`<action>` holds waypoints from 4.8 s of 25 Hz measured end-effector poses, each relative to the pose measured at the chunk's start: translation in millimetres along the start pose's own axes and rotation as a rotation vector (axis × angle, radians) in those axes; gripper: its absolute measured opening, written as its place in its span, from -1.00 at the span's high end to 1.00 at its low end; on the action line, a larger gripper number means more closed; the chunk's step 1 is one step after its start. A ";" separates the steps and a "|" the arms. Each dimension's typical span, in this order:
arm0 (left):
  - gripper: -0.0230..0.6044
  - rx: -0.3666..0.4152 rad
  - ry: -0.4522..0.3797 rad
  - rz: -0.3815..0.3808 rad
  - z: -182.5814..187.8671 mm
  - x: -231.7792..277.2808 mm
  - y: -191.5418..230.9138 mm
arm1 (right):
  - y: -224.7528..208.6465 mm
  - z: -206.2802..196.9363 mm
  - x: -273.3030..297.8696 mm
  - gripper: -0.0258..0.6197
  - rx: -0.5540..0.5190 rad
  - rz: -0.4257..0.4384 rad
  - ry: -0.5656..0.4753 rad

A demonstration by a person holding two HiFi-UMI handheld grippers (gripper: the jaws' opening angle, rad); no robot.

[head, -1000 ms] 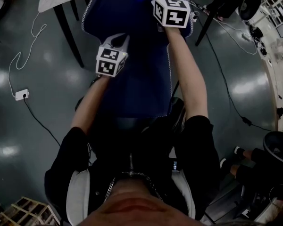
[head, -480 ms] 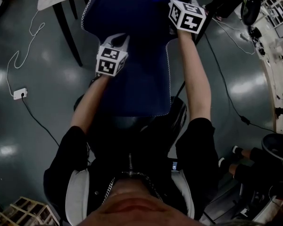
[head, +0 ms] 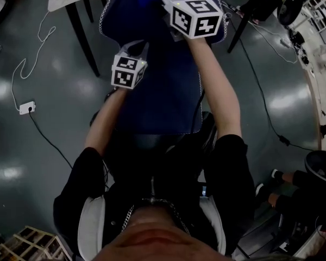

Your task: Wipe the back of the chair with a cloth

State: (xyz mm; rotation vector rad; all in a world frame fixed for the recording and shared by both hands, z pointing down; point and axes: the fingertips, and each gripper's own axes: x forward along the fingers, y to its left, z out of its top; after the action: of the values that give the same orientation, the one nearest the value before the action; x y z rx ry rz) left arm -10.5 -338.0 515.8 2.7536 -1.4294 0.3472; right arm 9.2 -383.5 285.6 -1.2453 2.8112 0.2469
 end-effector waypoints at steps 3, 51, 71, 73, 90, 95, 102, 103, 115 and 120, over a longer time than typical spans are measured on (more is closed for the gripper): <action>0.89 -0.008 0.006 0.013 -5.2 -6.2 4.9 | 33.0 -4.3 24.6 0.62 -0.012 0.083 0.022; 0.89 0.009 0.049 -0.024 -27.8 1.2 -14.3 | -67.4 -73.2 -20.7 0.62 0.020 -0.198 0.179; 0.89 0.030 0.041 -0.109 -21.3 21.1 -52.8 | -135.2 -80.6 -102.4 0.62 -0.005 -0.437 0.253; 0.89 0.033 0.035 -0.111 -18.6 21.4 -54.4 | -137.9 -79.0 -109.2 0.62 -0.004 -0.458 0.248; 0.89 0.008 0.064 0.035 -42.2 -19.6 17.0 | 54.7 -45.6 20.7 0.62 0.023 0.119 0.066; 0.89 -0.019 0.076 0.096 -56.2 -39.3 49.2 | 102.5 -68.9 61.3 0.62 0.042 0.224 0.101; 0.89 -0.050 0.092 0.146 -72.4 -57.7 84.1 | 124.6 -90.2 89.9 0.62 0.046 0.228 0.119; 0.89 -0.053 0.091 0.150 -74.0 -58.8 87.7 | 124.8 -90.5 91.6 0.62 0.045 0.223 0.116; 0.89 -0.033 0.085 0.122 -73.4 -46.3 73.8 | 91.4 -100.7 80.7 0.62 0.021 0.108 0.131; 0.89 -0.018 0.098 0.105 -73.3 -39.4 63.9 | 61.0 -109.3 69.5 0.62 0.050 0.033 0.144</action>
State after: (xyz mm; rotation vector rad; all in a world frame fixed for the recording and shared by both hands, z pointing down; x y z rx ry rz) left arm -97.8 -334.6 573.8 2.6143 -1.5477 0.4633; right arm -81.3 -412.4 392.8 -1.2557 2.9399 0.0905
